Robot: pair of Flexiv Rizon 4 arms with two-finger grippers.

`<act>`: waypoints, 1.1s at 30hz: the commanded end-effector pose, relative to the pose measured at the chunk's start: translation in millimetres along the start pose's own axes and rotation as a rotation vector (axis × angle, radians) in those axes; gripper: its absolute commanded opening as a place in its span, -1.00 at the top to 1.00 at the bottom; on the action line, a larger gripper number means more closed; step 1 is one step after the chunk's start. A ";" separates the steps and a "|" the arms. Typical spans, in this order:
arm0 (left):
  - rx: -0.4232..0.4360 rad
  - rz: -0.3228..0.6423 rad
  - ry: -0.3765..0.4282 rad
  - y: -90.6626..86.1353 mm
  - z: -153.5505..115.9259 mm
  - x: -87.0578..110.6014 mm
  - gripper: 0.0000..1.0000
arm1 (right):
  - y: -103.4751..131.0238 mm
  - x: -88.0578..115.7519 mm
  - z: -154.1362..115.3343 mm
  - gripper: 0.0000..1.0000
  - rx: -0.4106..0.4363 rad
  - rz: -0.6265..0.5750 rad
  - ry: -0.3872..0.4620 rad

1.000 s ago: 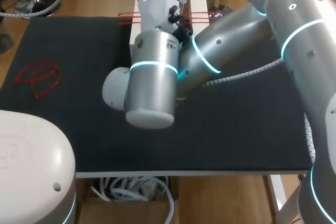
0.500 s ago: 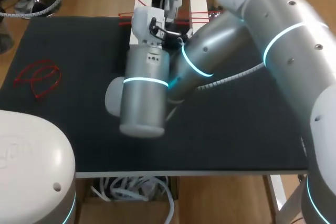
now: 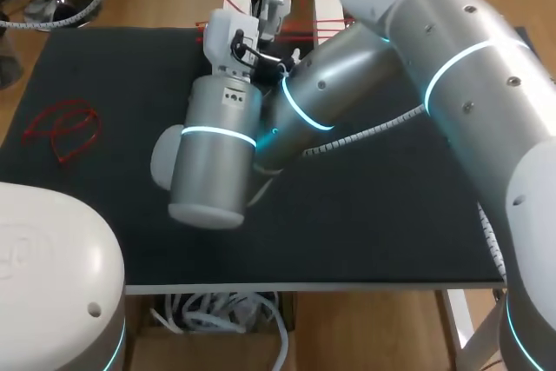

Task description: Grab the tape and strap the tape.

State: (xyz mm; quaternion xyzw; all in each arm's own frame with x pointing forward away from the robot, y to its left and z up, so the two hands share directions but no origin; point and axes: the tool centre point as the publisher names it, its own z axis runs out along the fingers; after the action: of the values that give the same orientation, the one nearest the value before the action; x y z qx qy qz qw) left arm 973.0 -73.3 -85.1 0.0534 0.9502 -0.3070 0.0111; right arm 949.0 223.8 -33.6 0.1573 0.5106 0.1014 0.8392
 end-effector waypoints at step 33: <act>-0.003 -0.001 0.004 -0.3 -0.7 -1.0 1.00 | 6.3 -9.7 9.9 1.00 0.032 -0.107 0.099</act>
State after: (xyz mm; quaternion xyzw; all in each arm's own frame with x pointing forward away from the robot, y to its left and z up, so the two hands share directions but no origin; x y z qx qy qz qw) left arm 973.0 -73.3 -85.1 0.0534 0.9502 -0.3070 0.0111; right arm 953.7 227.2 -30.8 0.1439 0.5513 0.0551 0.8199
